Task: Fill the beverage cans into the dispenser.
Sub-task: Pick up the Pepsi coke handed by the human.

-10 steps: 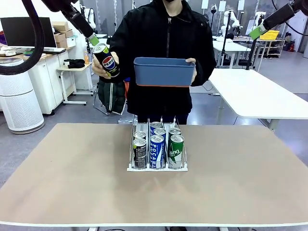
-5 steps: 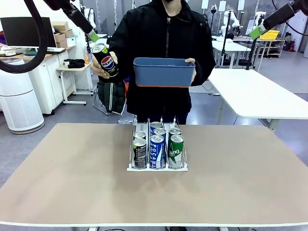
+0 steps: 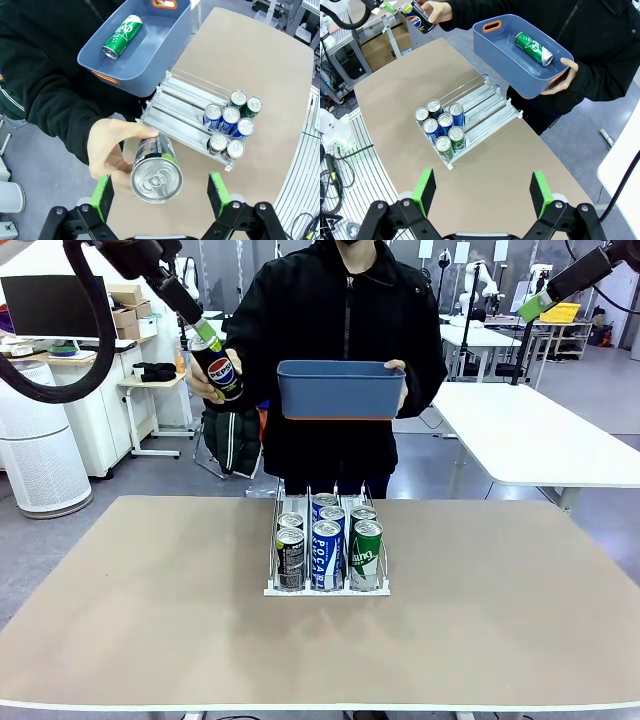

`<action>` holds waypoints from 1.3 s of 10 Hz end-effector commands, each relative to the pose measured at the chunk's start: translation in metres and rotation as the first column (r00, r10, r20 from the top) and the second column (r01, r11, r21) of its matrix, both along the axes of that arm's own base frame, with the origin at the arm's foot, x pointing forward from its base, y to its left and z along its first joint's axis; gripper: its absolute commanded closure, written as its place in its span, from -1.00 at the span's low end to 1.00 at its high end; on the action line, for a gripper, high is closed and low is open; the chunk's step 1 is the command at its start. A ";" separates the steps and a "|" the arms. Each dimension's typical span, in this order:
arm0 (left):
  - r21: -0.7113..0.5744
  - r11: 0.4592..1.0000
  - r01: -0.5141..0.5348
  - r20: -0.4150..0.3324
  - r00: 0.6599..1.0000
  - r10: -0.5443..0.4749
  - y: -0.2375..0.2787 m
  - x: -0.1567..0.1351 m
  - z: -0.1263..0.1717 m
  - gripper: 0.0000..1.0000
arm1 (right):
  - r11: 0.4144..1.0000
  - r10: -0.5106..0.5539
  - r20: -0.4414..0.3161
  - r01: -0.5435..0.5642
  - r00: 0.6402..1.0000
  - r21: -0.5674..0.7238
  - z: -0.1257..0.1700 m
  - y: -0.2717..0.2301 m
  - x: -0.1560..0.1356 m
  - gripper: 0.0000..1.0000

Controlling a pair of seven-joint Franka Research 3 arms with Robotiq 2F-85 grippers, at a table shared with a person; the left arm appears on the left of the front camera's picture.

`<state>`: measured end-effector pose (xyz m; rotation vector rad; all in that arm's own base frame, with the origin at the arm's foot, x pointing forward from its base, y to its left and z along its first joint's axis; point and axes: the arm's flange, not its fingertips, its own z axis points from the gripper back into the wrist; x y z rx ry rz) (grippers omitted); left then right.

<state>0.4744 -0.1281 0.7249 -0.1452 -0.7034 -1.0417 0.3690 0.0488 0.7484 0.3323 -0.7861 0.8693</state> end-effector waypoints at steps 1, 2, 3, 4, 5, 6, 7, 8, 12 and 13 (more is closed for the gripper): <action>-0.004 1.000 0.003 0.002 1.000 -0.003 0.000 -0.002 0.001 -1.00 | 1.000 0.003 -0.001 -0.003 1.000 0.009 0.000 0.000 0.001 -1.00; -0.004 1.000 0.003 0.002 1.000 -0.003 0.000 -0.002 0.001 -1.00 | 1.000 0.003 -0.001 -0.003 1.000 0.009 0.000 0.000 0.001 -1.00; -0.004 1.000 0.003 0.002 1.000 -0.003 0.000 -0.002 0.001 -1.00 | 1.000 0.003 -0.001 -0.003 1.000 0.009 0.000 0.000 0.001 -1.00; 0.005 1.000 -0.001 0.002 1.000 0.001 -0.002 -0.001 0.000 -1.00 | 1.000 0.003 -0.001 -0.003 1.000 0.009 0.000 0.000 0.001 -1.00; 0.012 1.000 -0.026 -0.037 0.999 0.027 0.002 0.003 0.000 -1.00 | 1.000 0.003 -0.001 -0.003 1.000 0.009 0.000 0.000 0.001 -1.00; 0.016 1.000 -0.013 -0.074 0.997 0.015 0.005 0.007 -0.002 -1.00 | 1.000 0.003 -0.001 -0.003 1.000 0.009 0.000 0.000 0.001 -1.00; 0.029 1.000 -0.008 -0.069 0.998 0.010 0.006 0.014 -0.005 -1.00 | 1.000 0.003 -0.001 -0.003 1.000 0.009 0.000 0.000 0.001 -1.00; 0.032 0.999 -0.010 -0.069 0.998 0.013 0.008 0.017 -0.006 -1.00 | 1.000 0.003 -0.001 -0.003 1.000 0.009 0.000 0.000 0.001 -1.00; 0.014 1.000 -0.006 -0.078 0.997 0.007 0.010 0.023 -0.012 -1.00 | 1.000 0.003 -0.001 -0.003 1.000 0.009 0.000 0.000 0.001 -1.00; 0.012 1.000 -0.005 -0.087 0.996 0.006 0.009 0.025 -0.015 -1.00 | 1.000 0.003 -0.001 -0.003 1.000 0.009 0.000 0.000 0.001 -1.00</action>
